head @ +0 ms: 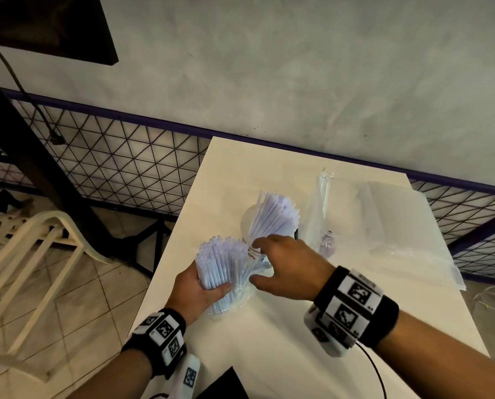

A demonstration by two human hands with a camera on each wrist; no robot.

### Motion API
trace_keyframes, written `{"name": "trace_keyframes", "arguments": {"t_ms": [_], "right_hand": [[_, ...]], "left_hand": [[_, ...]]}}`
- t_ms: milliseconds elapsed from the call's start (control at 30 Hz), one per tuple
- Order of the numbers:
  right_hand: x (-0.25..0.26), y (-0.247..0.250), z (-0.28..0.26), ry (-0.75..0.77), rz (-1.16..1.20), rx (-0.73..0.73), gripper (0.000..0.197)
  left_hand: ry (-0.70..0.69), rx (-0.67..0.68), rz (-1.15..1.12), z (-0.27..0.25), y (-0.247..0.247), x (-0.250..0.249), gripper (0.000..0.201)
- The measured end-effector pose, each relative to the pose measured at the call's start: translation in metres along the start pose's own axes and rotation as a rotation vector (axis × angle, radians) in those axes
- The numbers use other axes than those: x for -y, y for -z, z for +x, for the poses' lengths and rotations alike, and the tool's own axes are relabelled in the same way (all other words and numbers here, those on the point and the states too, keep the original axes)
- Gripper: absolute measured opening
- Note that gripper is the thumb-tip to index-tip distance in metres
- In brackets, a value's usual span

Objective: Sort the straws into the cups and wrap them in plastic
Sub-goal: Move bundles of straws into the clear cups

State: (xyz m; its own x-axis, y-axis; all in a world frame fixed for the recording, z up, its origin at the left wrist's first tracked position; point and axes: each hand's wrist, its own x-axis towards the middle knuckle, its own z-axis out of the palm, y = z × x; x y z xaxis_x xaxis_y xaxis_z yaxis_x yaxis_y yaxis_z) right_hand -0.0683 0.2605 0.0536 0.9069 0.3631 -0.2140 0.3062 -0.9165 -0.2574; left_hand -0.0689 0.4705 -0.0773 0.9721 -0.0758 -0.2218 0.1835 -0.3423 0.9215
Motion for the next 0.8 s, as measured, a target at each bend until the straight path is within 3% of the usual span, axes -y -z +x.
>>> {"name": "trace_keyframes", "arguments": {"t_ms": [67,233,333,400,600,800], "right_hand": [[0.000,-0.013,0.001,-0.054,0.096,-0.043,0.058],[0.003,-0.041,-0.003,-0.167,0.568,-0.232,0.035],[0.001,-0.055,-0.004,-0.232,0.945,-0.304,0.048],[-0.001,-0.061,-0.002,-0.202,1.045,-0.316,0.059],[0.001,-0.079,0.005,-0.113,0.843,-0.440,0.036],[-0.002,-0.067,0.003,0.027,0.514,-0.403,0.021]], "left_hand": [[-0.005,0.001,-0.005,0.000,-0.001,0.001,0.053],[-0.017,-0.017,-0.015,-0.003,-0.003,0.001,0.052],[-0.017,-0.015,-0.023,-0.004,-0.005,0.000,0.045],[-0.022,0.001,-0.031,-0.005,-0.007,-0.001,0.045],[-0.022,0.005,-0.040,-0.005,-0.008,-0.003,0.046],[-0.032,-0.014,-0.014,-0.003,-0.005,-0.003,0.042]]}}
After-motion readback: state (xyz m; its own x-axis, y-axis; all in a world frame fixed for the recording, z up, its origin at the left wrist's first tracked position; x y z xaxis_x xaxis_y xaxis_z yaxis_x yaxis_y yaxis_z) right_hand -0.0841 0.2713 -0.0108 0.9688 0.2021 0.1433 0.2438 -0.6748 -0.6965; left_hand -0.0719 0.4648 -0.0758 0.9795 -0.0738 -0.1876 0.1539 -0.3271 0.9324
